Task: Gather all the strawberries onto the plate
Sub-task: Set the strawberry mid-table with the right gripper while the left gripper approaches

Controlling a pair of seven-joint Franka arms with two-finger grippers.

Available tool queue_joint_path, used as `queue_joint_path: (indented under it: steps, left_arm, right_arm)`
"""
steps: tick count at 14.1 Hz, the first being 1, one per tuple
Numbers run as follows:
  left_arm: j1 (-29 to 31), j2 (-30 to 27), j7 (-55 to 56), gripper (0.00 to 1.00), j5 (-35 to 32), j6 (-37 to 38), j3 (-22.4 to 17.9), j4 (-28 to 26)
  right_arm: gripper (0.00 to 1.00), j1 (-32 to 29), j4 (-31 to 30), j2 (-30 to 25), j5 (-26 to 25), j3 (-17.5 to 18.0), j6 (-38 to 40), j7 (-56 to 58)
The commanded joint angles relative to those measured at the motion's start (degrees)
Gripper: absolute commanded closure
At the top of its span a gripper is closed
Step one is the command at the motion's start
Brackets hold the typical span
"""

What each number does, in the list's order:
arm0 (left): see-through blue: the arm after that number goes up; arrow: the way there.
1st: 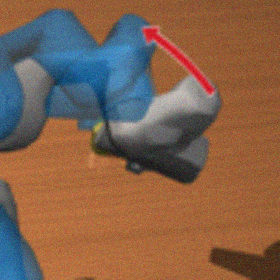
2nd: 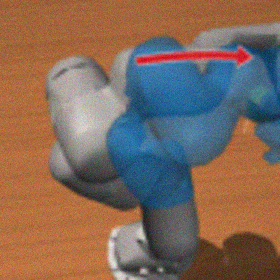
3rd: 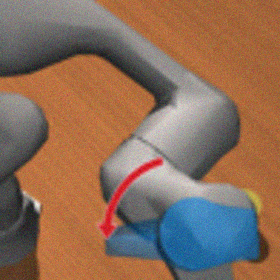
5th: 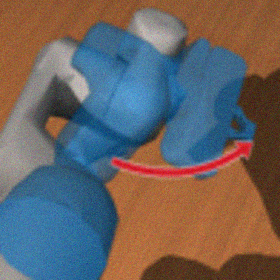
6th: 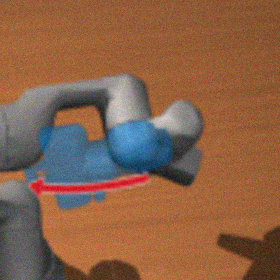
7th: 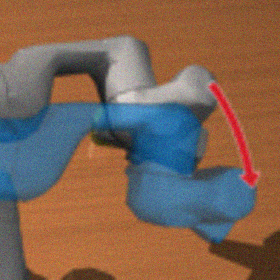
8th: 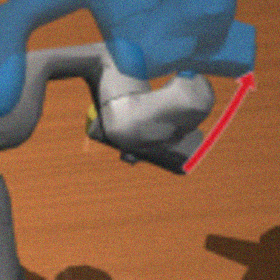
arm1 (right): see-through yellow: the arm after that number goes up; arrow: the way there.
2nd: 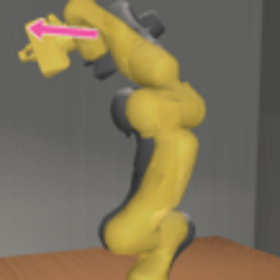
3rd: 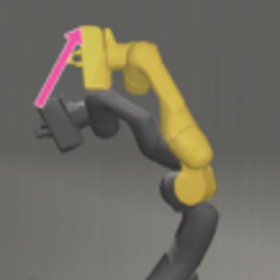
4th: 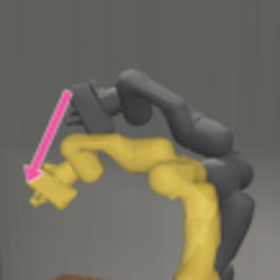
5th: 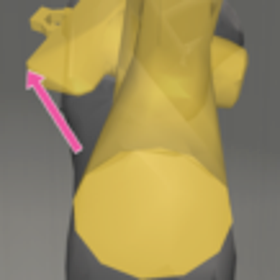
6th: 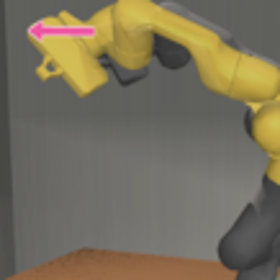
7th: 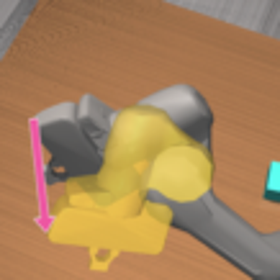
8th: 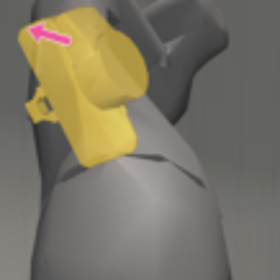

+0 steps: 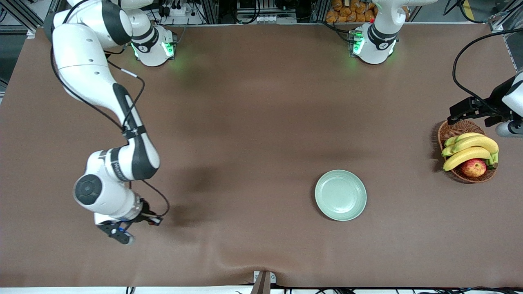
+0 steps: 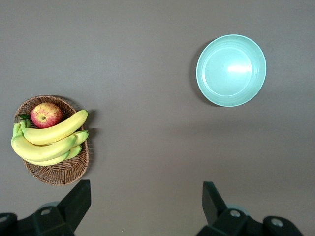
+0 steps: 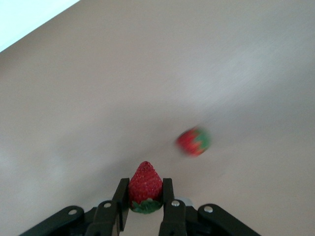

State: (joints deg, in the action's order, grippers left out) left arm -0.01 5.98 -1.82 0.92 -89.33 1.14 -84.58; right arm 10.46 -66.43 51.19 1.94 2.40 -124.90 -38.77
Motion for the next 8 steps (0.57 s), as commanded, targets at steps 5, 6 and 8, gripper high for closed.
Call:
queue_joint_path:
  steps: [5, 6, 8]
  left_arm:
    - [-0.69, 1.22, 0.06, 0.0, 0.84, 0.83, 0.09, 0.56]
    - [-0.95, 1.57, 0.33, 0.0, 0.92, 0.83, 0.27, 0.47]
    - [-1.91, 2.63, 0.59, 0.0, 1.71, 0.83, 0.36, 0.65]
  right_arm:
    - [1.0, 13.96, -0.89, -0.47, -0.27, 0.67, -1.4, -17.19]
    - [1.0, 15.8, -0.89, -0.3, -0.27, 0.67, -1.4, -19.47]
    - [1.0, 19.05, -0.89, -0.04, -0.35, 0.67, -1.57, -23.78]
